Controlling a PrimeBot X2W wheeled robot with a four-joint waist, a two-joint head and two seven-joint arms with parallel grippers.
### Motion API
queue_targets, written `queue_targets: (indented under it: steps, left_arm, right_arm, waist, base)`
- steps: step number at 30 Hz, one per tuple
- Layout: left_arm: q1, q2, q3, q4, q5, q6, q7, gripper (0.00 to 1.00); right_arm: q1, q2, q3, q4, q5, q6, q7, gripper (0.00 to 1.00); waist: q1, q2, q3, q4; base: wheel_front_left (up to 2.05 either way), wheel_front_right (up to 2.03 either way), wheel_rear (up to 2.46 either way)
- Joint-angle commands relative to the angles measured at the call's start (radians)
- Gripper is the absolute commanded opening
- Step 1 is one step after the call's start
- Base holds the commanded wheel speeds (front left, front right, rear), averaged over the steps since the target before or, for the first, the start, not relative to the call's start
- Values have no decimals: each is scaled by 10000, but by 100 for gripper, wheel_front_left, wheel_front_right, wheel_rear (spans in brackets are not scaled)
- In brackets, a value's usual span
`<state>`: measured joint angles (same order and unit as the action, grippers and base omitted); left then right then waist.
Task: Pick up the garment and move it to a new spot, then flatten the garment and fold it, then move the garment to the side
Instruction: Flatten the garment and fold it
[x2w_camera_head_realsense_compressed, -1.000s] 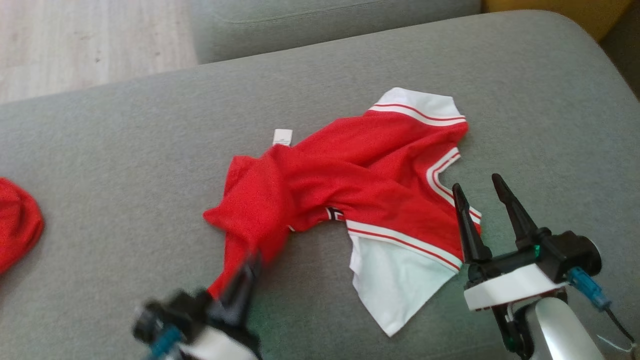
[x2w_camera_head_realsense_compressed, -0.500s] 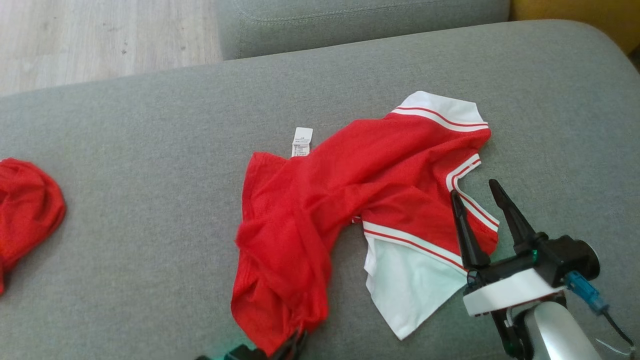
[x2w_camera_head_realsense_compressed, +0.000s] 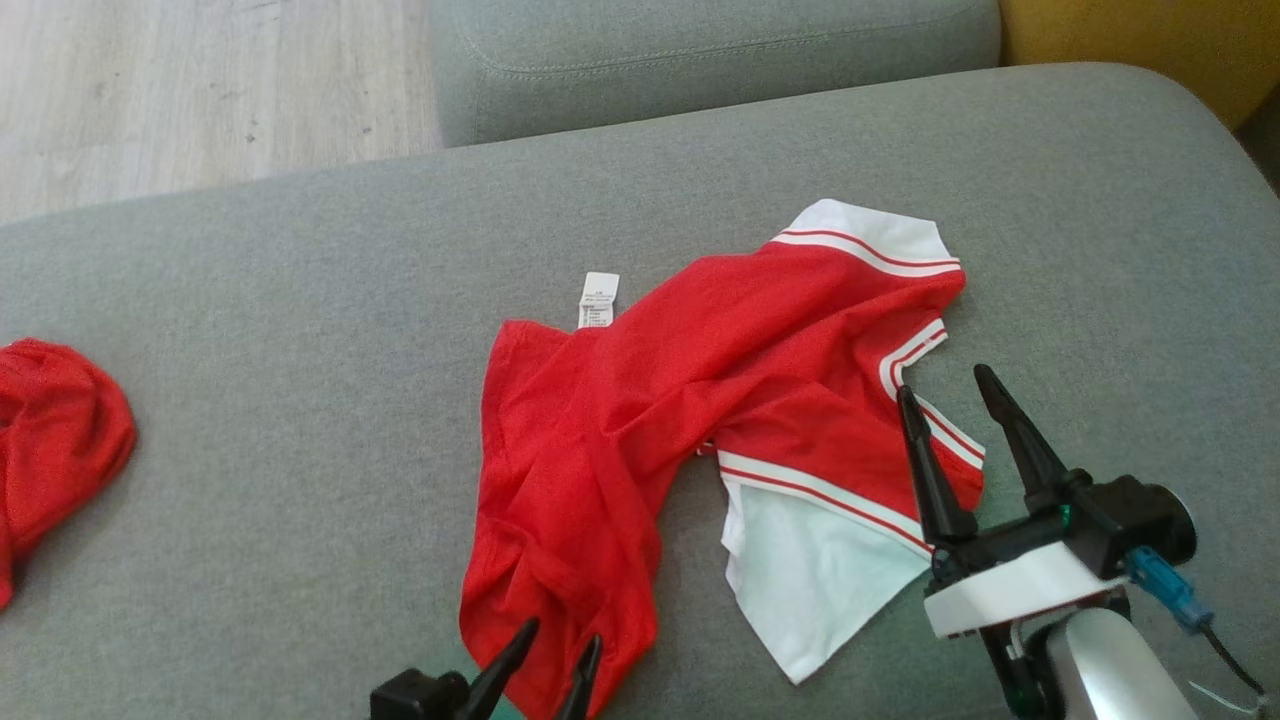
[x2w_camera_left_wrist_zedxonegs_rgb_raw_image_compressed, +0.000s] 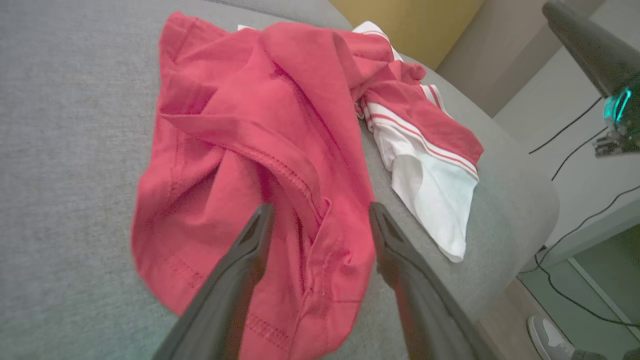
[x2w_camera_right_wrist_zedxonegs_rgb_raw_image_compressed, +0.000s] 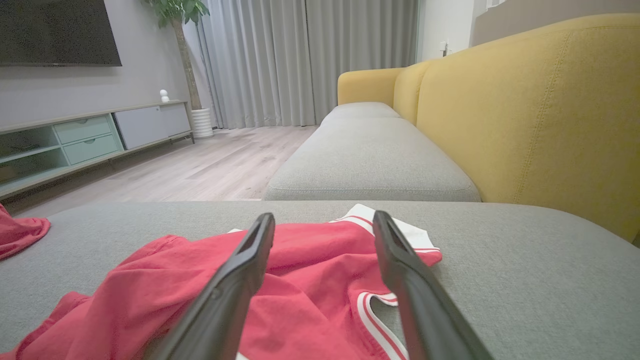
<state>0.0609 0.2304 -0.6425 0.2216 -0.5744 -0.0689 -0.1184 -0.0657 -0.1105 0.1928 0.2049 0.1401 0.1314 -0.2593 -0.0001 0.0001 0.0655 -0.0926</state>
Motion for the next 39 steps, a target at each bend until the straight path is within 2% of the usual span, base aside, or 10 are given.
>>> queue_targets:
  steps: [1,12,21,22,23,25,28,30,36,39]
  left_arm:
    - [-212,82,257,-345,73,105,135,100]
    - [-665,-505,-11,413,105,382,419,100]
    - [-991,-713,-133,1240,207,424,252,100]
    - [-1026,-731,-142,1284,216,423,220,95]
    - [-1055,-743,-147,1324,219,419,193,74]
    - [-1102,-739,-152,1385,229,417,149,47]
    - [-1130,-673,-184,1415,236,385,159,13]
    - [-1106,-620,-176,1366,189,362,185,0]
    - [-676,-407,326,574,-437,432,110,0]
    - [-74,91,886,-483,-839,695,59,0]
  right_arm:
    - [-73,-90,274,-286,-57,-7,-25,100]
    - [-183,-59,337,-309,-21,-7,-25,100]
    - [-221,-14,321,-323,-18,-7,-25,100]
    - [-222,-7,318,-322,-19,-7,-25,100]
    - [-224,0,315,-320,-21,-7,-25,100]
    - [-221,15,299,-315,-24,-7,-25,100]
    - [-198,26,252,-309,-26,-7,-25,100]
    - [-167,31,223,-311,-30,-7,-25,100]
    - [-10,63,143,-297,-62,-7,-25,100]
    - [110,59,101,-310,-83,-7,-25,100]
  waist:
    - [1,-1,-1,-27]
    - [1,-1,170,-260]
    - [1,-1,283,-431]
    - [1,-1,290,-435]
    - [1,-1,293,-439]
    - [1,-1,293,-437]
    - [1,-1,281,-401]
    - [1,-1,245,-361]
    - [1,-1,39,-117]
    - [1,-1,-89,160]
  base:
    - [0,0,0]
    - [0,0,0]
    - [0,0,0]
    - [0,0,0]
    - [0,0,0]
    - [0,0,0]
    - [0,0,0]
    - [0,0,0]
    - [0,0,0]
    - [0,0,0]
